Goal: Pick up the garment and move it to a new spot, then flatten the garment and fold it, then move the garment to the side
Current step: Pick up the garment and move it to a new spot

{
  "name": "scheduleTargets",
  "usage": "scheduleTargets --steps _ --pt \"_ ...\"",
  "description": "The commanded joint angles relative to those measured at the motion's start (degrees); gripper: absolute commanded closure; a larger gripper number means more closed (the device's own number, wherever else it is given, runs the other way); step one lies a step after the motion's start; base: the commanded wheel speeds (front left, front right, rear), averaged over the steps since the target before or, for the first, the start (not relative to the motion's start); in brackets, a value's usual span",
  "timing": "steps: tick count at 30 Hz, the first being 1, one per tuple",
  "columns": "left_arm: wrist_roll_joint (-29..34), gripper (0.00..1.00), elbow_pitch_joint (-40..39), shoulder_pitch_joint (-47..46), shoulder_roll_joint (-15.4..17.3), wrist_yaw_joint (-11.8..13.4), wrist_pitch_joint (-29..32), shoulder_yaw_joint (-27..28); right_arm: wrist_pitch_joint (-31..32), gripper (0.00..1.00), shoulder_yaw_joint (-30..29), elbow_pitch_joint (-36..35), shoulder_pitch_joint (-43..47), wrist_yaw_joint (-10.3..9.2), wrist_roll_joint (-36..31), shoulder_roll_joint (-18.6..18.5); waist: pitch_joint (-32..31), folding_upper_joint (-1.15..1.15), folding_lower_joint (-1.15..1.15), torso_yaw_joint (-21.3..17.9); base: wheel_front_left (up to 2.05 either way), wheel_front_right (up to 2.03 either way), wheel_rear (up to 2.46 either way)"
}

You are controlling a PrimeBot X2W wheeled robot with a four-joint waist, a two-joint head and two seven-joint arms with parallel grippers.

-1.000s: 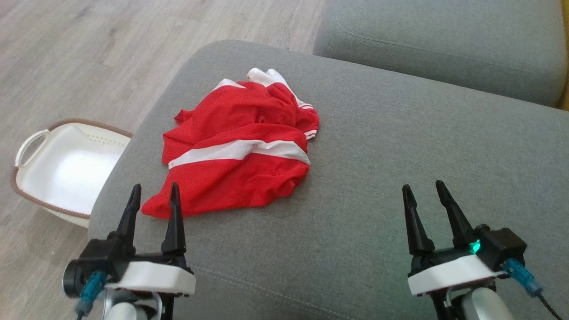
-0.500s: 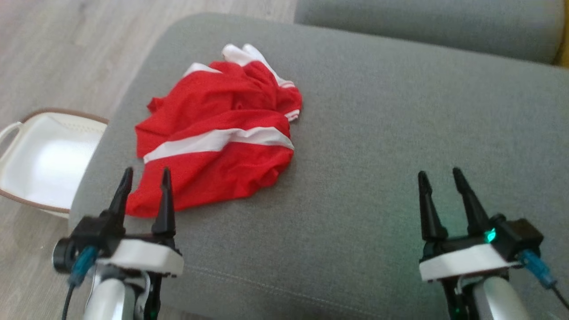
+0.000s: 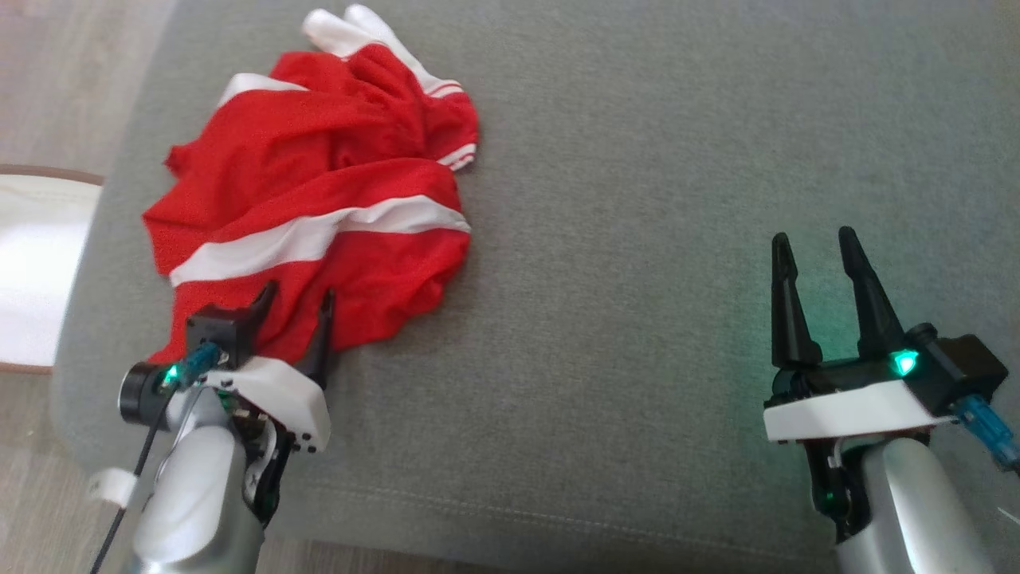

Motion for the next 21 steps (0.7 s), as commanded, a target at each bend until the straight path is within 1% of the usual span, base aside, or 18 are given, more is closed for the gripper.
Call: scheduleTargets --steps 1,9,10,11,16,21 --pt "0.6 0.00 -1.0 -2.0 1.8 0.2 0.0 1.9 -0.5 0.00 1.4 -2.1 -1.7 0.24 -0.6 -0.3 0.9 0.00 -0.01 -1.0 0.00 0.00 0.00" --pt "1.2 0.00 6.6 -5.2 2.9 0.3 -0.1 0.6 -0.5 0.00 1.3 -2.3 -2.4 0.24 -1.0 -0.3 2.2 0.00 -0.01 -2.4 0.00 0.00 0.00" --pt "1.0 0.59 7.3 -5.5 2.8 0.3 -0.3 0.7 -0.5 0.00 1.3 -2.3 -2.4 0.24 -1.0 -0.3 2.2 0.00 -0.01 -2.5 0.00 0.00 0.00" --pt "0.9 1.00 7.9 -5.7 2.7 0.4 -0.6 0.7 -0.5 0.00 1.3 -2.2 -2.4 0.24 -1.1 -0.3 2.1 0.00 -0.01 -2.5 0.00 0.00 0.00" --pt "0.5 1.00 9.2 -6.4 2.4 1.1 -3.1 0.7 -0.5 0.00 1.3 -1.8 -2.1 0.24 -1.1 -0.3 0.7 0.00 -0.01 -2.4 0.00 0.00 0.00" --pt "0.1 1.00 6.2 -5.8 2.5 2.3 -5.1 1.3 -0.5 0.00 2.0 -1.4 -1.5 0.24 -0.7 -0.3 -1.8 0.00 -0.01 -2.3 0.00 0.00 0.00"
